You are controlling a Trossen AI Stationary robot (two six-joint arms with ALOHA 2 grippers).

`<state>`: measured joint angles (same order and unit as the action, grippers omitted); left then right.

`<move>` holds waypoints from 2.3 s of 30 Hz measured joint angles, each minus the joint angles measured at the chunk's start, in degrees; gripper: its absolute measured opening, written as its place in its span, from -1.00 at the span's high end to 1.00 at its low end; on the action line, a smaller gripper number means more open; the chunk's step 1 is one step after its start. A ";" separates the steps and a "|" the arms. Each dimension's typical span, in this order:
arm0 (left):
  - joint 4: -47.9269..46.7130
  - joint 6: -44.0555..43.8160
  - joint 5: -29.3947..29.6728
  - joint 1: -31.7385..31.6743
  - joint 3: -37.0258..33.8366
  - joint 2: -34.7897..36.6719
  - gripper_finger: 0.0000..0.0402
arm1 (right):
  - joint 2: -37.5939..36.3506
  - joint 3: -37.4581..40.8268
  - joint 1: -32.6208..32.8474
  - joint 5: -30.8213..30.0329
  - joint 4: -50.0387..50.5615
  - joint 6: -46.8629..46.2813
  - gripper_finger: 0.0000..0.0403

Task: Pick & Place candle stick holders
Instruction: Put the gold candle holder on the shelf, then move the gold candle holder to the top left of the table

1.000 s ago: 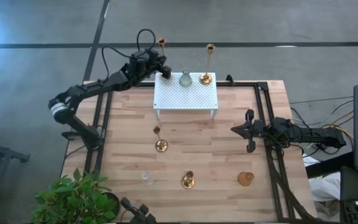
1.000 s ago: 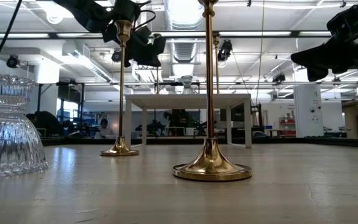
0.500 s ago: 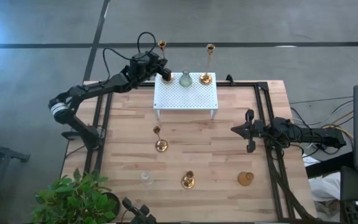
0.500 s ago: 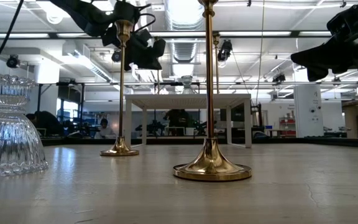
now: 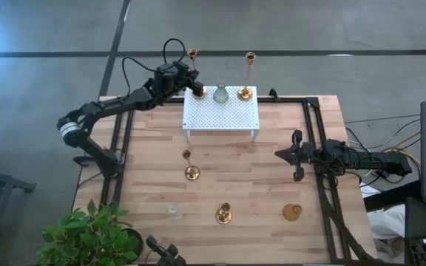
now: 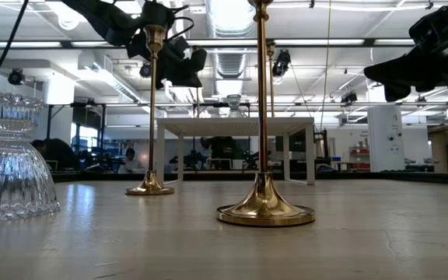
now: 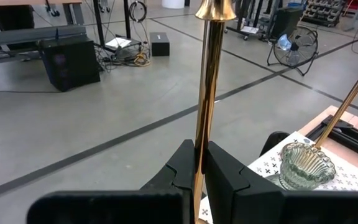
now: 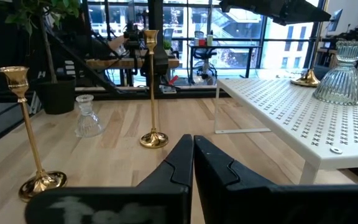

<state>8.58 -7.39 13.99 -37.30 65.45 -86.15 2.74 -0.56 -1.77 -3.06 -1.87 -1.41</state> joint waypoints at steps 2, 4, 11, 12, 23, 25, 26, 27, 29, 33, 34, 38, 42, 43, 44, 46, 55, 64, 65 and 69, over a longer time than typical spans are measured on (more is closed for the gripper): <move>-0.08 0.31 -0.90 0.00 0.00 0.00 0.90 | 0.00 0.00 -0.01 0.01 0.00 0.06 0.96; -0.14 0.42 -1.72 -0.04 0.00 0.00 0.90 | 0.00 0.00 -0.01 0.01 0.00 -0.03 0.96; -1.25 0.79 -2.71 0.00 -0.24 -0.01 0.74 | -0.02 0.00 -0.01 0.00 0.00 0.06 0.96; -1.63 0.87 -2.71 0.00 -0.31 -0.15 0.69 | -0.01 0.00 -0.01 -0.01 0.00 0.05 0.96; -1.08 1.58 -2.20 0.00 -0.24 -0.09 0.58 | -0.02 0.00 -0.01 0.01 0.00 0.01 0.96; -1.21 1.86 -1.93 0.00 -0.24 -0.09 0.54 | 0.00 0.00 -0.01 0.00 0.00 0.03 0.96; -1.21 1.89 -1.93 0.00 -0.24 -0.06 0.52 | -0.01 0.00 -0.01 0.00 0.01 0.06 0.96; -1.21 1.89 -1.93 0.00 -0.24 0.03 0.49 | 0.00 0.00 -0.01 0.00 0.00 0.05 0.96; -1.17 1.91 -1.91 0.00 -0.24 0.17 0.42 | -0.01 0.01 -0.01 -0.01 0.00 -0.01 0.96; -1.67 1.73 -1.91 0.00 -0.24 0.56 0.23 | -0.01 0.00 -0.01 0.01 0.00 -0.03 0.96; -1.94 1.71 -1.89 0.00 -0.24 0.74 0.18 | -0.01 0.01 -0.01 0.01 0.00 -0.02 0.96; -3.15 1.79 -1.82 0.00 -0.17 1.34 0.00 | 0.00 0.02 0.01 0.01 0.00 -0.02 0.96; -5.85 2.35 -1.78 0.00 -0.15 2.91 -0.11 | -0.01 0.02 -0.01 -0.01 0.00 -0.02 0.96; -6.48 2.69 -1.75 0.00 -0.15 3.35 -0.13 | -0.01 0.02 -0.01 -0.01 0.00 -0.01 0.96; -7.23 2.81 -1.74 0.00 -0.13 3.95 -0.14 | -0.01 0.02 -0.01 0.01 0.00 0.06 0.96; -9.07 2.78 -1.54 0.00 -0.13 5.19 -0.15 | -0.01 0.02 -0.01 -0.02 0.01 0.00 0.96; -16.10 2.83 -1.47 0.00 -0.13 13.29 -0.14 | 0.00 0.02 -0.01 0.00 0.01 0.02 0.96; -23.04 2.36 -4.87 0.04 -0.13 22.28 -0.14 | -0.01 0.02 -0.01 -0.01 0.00 0.06 0.96; -23.36 2.23 -5.99 0.04 -0.13 23.08 -0.14 | -0.01 0.02 -0.01 0.01 0.00 -0.01 0.96; -21.92 1.44 -9.34 0.04 -0.13 25.77 -0.14 | -0.02 0.02 -0.01 0.01 0.00 0.03 0.96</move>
<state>-13.34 -5.95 4.64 -37.26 65.32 -60.37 2.72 -0.54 -1.78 -3.05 -1.87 -1.38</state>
